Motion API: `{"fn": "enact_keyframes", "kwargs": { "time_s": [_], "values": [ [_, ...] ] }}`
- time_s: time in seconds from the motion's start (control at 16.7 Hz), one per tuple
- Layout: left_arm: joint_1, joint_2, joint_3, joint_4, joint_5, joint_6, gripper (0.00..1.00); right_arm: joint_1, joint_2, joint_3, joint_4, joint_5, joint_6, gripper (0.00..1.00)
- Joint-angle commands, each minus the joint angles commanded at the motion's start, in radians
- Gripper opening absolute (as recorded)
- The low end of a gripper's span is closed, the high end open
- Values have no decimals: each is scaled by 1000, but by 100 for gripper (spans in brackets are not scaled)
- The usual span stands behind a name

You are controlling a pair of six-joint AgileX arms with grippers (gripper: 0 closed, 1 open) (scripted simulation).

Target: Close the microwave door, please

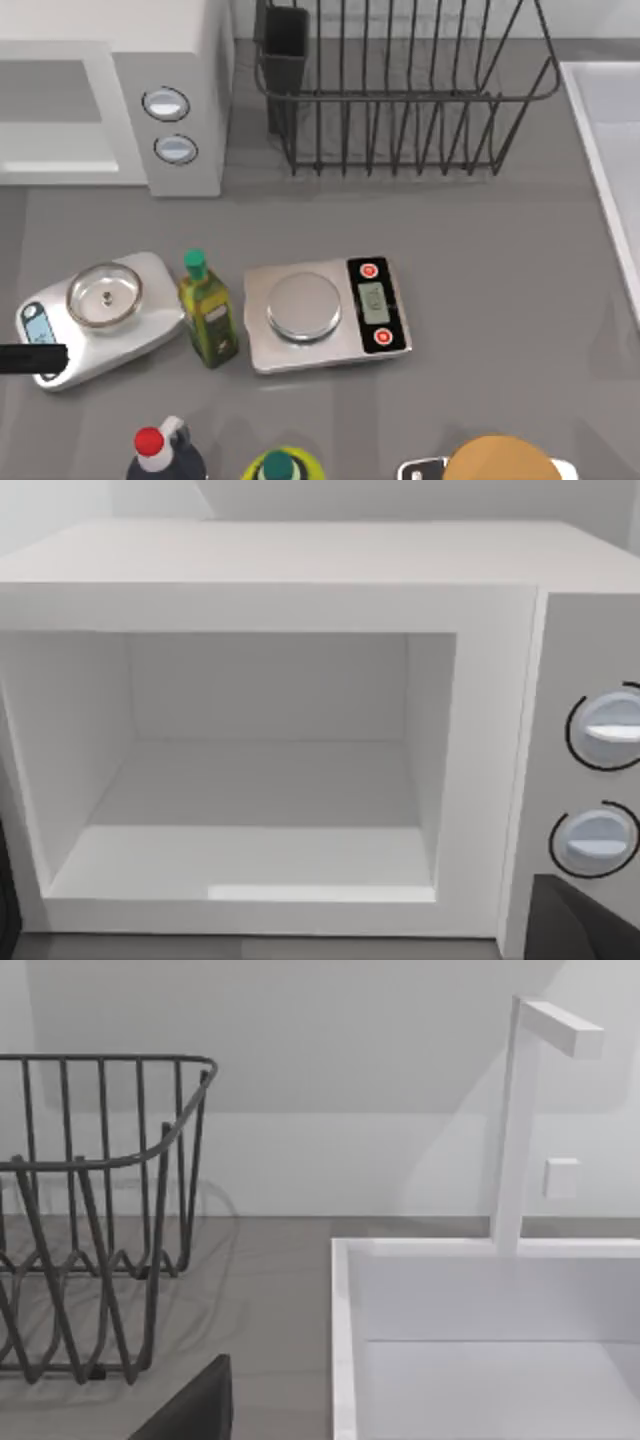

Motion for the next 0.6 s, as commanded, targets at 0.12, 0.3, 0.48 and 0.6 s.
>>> {"fn": "enact_keyframes", "kwargs": {
  "time_s": [0.12, 0.3, 0.48, 0.6],
  "values": [
    [-51, 23, 4, 20, -51, 0, 0, 0, 0, 0, 0, 0, 0, 100],
    [-65, 30, 5, 25, -65, 1, 0, 0, 0, 0, 0, 0, 0, 100],
    [-65, 23, 2, 20, -65, 0, 0, 0, 0, 0, 0, 0, 0, 100],
    [-91, -11, 8, -17, -91, -1, 0, 0, 0, 0, 0, 0, 0, 100]
  ]
}}
